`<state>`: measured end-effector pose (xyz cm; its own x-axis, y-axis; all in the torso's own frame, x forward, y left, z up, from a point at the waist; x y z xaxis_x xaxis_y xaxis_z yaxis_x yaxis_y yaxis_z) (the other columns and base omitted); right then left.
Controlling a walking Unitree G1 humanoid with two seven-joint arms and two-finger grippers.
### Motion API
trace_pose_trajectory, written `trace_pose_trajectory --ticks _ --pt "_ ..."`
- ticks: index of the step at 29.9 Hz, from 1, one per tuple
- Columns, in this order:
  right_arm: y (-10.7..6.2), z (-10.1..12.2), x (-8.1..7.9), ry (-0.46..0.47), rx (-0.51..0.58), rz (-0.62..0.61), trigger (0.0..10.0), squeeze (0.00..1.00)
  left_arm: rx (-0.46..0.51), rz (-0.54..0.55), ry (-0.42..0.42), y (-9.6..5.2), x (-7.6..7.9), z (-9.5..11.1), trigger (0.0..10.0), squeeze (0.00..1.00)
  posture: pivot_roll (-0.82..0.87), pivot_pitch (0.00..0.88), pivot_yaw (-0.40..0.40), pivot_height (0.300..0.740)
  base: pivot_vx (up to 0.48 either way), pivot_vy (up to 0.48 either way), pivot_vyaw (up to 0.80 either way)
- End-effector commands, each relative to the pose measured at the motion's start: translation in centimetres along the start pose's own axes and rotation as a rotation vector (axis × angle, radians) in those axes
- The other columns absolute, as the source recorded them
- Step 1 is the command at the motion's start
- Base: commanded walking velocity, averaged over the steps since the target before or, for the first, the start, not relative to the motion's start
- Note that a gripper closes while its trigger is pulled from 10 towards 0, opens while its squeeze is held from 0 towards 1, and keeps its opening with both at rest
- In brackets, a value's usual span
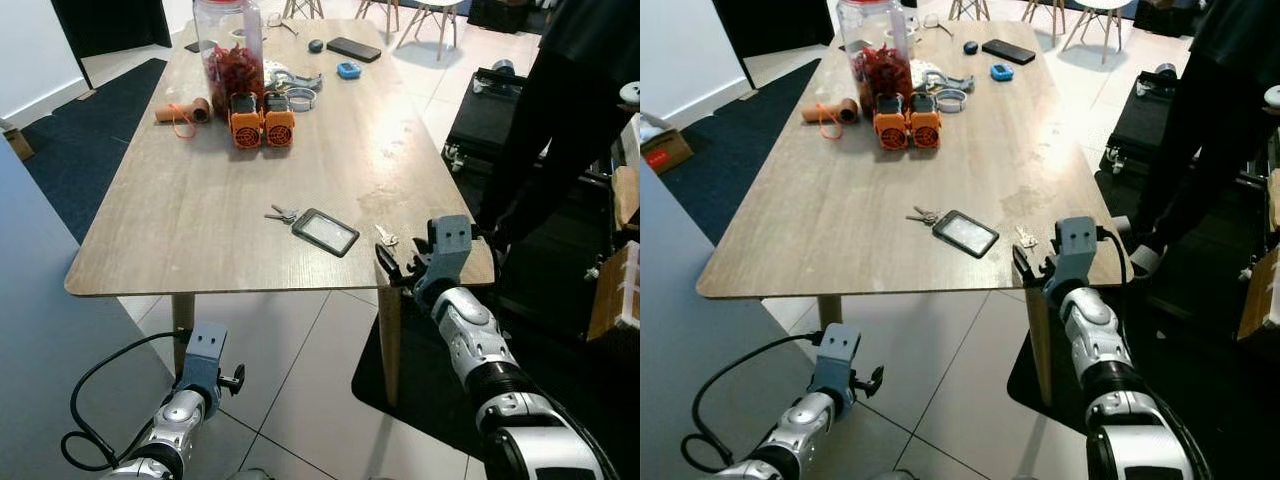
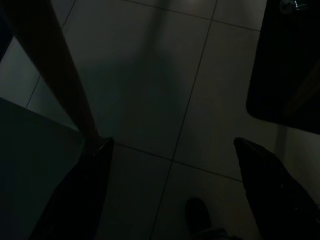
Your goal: Hang keys on a hook
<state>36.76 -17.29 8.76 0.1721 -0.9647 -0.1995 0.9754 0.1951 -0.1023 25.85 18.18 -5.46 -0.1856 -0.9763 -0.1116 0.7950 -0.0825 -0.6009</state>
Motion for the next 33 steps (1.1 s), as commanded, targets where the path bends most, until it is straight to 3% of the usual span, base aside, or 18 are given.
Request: trace_pose_trajectory --ticks 1,22,28,33 --pt "0.1 -0.2 0.1 0.025 -0.015 -0.022 10.0 0.00 -0.009 0.006 -0.008 -0.1 -0.3 -0.3 10.0 0.00 0.05 0.085 0.007 0.740 0.000 0.000 0.00" --pt "1.1 -0.8 -0.6 0.051 -0.119 -0.037 10.0 0.00 -0.021 0.022 -0.015 -0.3 -0.7 -0.7 10.0 0.00 0.06 0.106 0.003 0.740 0.000 0.000 0.00" --pt "1.0 -1.1 -0.9 -0.146 -0.151 0.010 10.0 0.00 -0.021 0.026 -0.013 -0.3 -0.8 -0.6 10.0 0.00 0.06 0.103 0.002 0.740 0.000 0.000 0.00" --pt "0.7 -1.4 -1.1 -0.239 -0.163 0.046 10.0 0.00 -0.019 0.027 -0.014 -0.3 -0.7 -0.6 10.0 0.00 0.06 0.102 0.000 0.740 0.000 0.000 0.00"
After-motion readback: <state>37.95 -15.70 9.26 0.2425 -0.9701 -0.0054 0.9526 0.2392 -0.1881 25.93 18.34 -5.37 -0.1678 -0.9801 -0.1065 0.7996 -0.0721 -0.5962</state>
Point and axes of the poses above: a point about 5 cm out from each wrist's last joint towards the gripper, its own y axis pointing out of the wrist towards the gripper, its own z axis along the axis of the wrist's last joint, x = y × z, the point moved 2 cm from there along y, pointing out of the wrist towards the gripper, and after that the axes turned 4 degrees about y, right-handed, at the moved point
